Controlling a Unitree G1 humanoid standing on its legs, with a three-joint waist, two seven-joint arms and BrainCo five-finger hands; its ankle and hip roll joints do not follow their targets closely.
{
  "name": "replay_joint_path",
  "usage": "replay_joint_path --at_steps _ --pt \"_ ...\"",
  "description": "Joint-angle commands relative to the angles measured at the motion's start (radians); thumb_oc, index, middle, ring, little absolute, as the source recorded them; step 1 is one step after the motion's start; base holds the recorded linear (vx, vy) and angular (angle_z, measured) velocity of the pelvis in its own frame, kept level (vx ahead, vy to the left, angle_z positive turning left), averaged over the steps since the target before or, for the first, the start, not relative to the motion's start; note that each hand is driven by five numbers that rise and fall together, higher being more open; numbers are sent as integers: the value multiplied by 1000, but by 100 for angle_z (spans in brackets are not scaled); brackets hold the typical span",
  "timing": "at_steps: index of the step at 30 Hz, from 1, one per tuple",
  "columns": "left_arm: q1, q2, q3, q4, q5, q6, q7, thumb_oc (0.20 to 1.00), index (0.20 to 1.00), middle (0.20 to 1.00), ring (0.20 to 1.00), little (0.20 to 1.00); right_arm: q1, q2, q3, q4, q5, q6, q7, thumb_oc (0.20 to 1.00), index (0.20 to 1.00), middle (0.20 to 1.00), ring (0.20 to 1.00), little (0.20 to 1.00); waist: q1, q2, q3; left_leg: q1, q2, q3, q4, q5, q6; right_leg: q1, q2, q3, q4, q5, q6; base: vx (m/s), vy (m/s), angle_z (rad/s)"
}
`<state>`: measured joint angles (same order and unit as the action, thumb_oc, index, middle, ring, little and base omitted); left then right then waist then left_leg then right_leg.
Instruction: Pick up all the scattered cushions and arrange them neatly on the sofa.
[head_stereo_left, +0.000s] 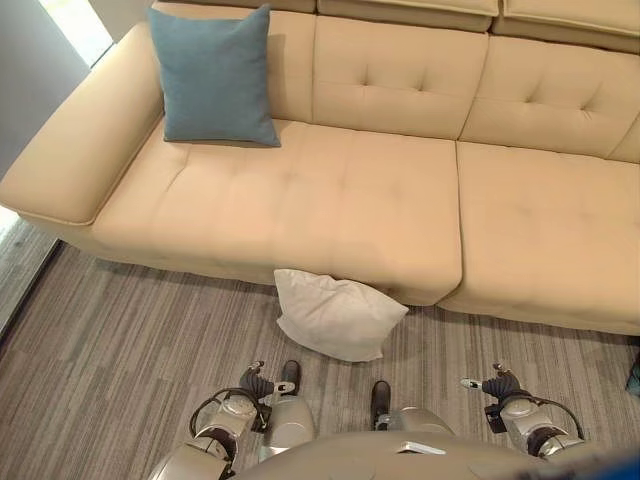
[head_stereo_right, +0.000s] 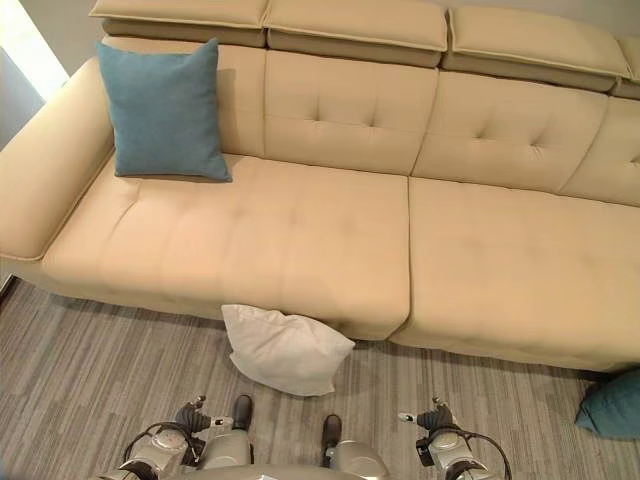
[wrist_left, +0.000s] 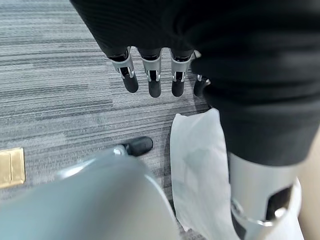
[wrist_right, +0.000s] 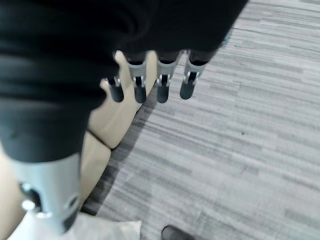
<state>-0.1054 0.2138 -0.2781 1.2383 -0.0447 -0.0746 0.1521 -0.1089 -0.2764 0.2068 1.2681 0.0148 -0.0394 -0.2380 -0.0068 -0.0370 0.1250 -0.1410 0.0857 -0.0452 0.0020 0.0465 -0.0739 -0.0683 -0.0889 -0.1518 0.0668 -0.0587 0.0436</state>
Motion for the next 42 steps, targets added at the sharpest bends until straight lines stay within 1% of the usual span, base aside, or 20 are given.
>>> replay_joint_path --at_steps 1,3,4,5,6,8,9,10,11,12,13,21,24,25,27,28,30,35,37,42 --pt "-9 39 2 7 36 -11 6 1000 1000 1000 1000 1000 -24 7 19 -42 -7 -5 -8 1000 1000 1000 1000 1000 17 -45 -1 -65 -58 9 113 -100 19 -43 -105 30 -2 70 102 -8 300 -12" --pt "-11 49 5 5 34 -11 7 1000 1000 1000 1000 1000 -28 12 22 -52 -7 -3 -10 1000 1000 1000 1000 1000 20 -48 9 -71 -66 18 122 -107 28 -61 -110 36 23 74 105 -41 217 -32" --pt "-17 81 27 2 22 -15 17 1000 1000 1000 1000 1000 -51 26 48 -68 -15 -3 -13 1000 1000 1000 1000 1000 42 -49 23 -59 -66 64 108 -114 46 -113 -139 -25 70 105 107 -33 228 -91" --pt "-17 81 27 2 22 -15 17 1000 1000 1000 1000 1000 -51 26 48 -68 -15 -3 -13 1000 1000 1000 1000 1000 42 -49 23 -59 -66 64 107 -114 46 -113 -139 -25 70 105 107 -1 310 -109" --pt "-16 89 34 -3 12 -20 18 1000 1000 1000 1000 1000 -53 22 52 -78 -16 -9 -15 1000 1000 1000 1000 1000 46 -47 23 -49 -70 72 96 -109 50 -118 -131 -63 79 102 102 65 138 -107" --pt "-15 92 31 -13 7 -24 19 1000 1000 1000 1000 1000 -52 13 56 -81 -8 -15 -20 1000 1000 1000 1000 1000 37 -51 25 -34 -97 67 86 -109 59 -136 -67 -16 84 86 90 79 155 -29" --pt "-16 93 33 -15 4 -27 20 1000 1000 1000 1000 1000 -53 11 57 -81 -5 -15 -22 1000 1000 1000 1000 1000 39 -54 27 -31 -106 71 84 -111 62 -133 -55 -17 73 84 88 41 65 6" --pt "-25 90 34 -14 -2 -29 22 1000 1000 1000 1000 1000 -62 8 60 -81 -4 -16 -31 1000 1000 1000 1000 1000 48 -55 35 -39 -113 80 86 -115 59 -122 -68 -67 36 83 90 31 7 15" --pt "-30 88 25 -12 1 -30 24 1000 1000 1000 1000 1000 -61 7 62 -81 -2 -18 -31 1000 1000 1000 1000 1000 43 -55 37 -42 -117 80 86 -119 61 -120 -51 -44 32 74 81 17 -18 11" --pt "-30 88 25 -12 1 -30 24 1000 1000 1000 1000 1000 -61 7 62 -81 -2 -18 -31 1000 1000 1000 1000 1000 42 -55 35 -46 -118 79 85 -116 61 -123 -52 -45 31 75 81 -1 -90 16" --pt "-47 77 34 -30 -34 -36 29 1000 1000 1000 1000 1000 -78 1 67 -76 0 -17 -49 1000 1000 1000 1000 1000 50 -54 44 -88 -118 85 103 -121 60 -142 -61 -63 8 96 88 -17 -91 6" --pt "-138 82 14 -114 -131 -65 81 1000 1000 1000 1000 1000 -141 -15 56 -129 50 -36 -108 1000 1000 1000 1000 1000 33 -44 108 -235 -115 82 189 -122 58 -285 -68 -54 55 108 70 -58 -44 2" --pt "-207 92 -3 -180 -189 -87 137 1000 1000 1000 1000 1000 -200 -24 44 -191 76 -49 -175 1000 1000 1000 1000 1000 18 -41 143 -355 -107 84 242 -112 52 -402 -76 -44 95 117 64 -161 -15 0" --pt "-272 97 -15 -219 -228 -103 181 1000 1000 1000 1000 1000 -259 -24 40 -230 106 -59 -237 1000 1000 1000 1000 1000 12 -29 162 -445 -91 78 290 -138 43 -495 -73 -33 141 95 66 -179 -5 0" --pt "-350 106 -30 -241 -261 -114 222 1000 1000 1000 1000 1000 -324 -24 37 -270 141 -74 -293 1000 1000 1000 1000 1000 0 -24 176 -570 -84 76 346 -141 40 -617 -78 -26 188 94 62 -214 12 -4" --pt "-429 122 -34 -276 -280 -122 261 1000 1000 1000 1000 1000 -389 -34 30 -306 167 -90 -339 1000 1000 1000 1000 1000 -9 -16 195 -680 -78 69 385 -140 41 -727 -83 -18 228 96 62 -202 48 -5" --pt "-507 139 -34 -297 -266 -121 312 1000 1000 1000 1000 1000 -457 -35 13 -340 190 -117 -397 1000 1000 1000 1000 1000 -21 -6 205 -810 -79 61 425 -138 41 -855 -93 -4 269 96 64 -145 53 -2" --pt "-601 160 -40 -299 -253 -117 349 1000 1000 1000 1000 1000 -540 -50 3 -375 209 -147 -446 1000 1000 1000 1000 1000 -35 1 212 -941 -79 54 449 -133 40 -996 -103 18 314 96 67 -32 48 3" --pt "-670 184 -53 -323 -243 -118 372 1000 1000 1000 1000 1000 -587 -59 2 -402 213 -165 -472 1000 1000 1000 1000 1000 -47 5 218 -1023 -80 51 456 -128 41 -1080 -107 26 331 98 72 3 52 6" --pt "-734 205 -65 -360 -241 -127 384 1000 1000 1000 1000 1000 -628 -64 10 -425 215 -186 -473 1000 1000 1000 1000 1000 -53 12 200 -1115 -90 48 473 -128 46 -1179 -109 39 362 96 78 32 28 6"
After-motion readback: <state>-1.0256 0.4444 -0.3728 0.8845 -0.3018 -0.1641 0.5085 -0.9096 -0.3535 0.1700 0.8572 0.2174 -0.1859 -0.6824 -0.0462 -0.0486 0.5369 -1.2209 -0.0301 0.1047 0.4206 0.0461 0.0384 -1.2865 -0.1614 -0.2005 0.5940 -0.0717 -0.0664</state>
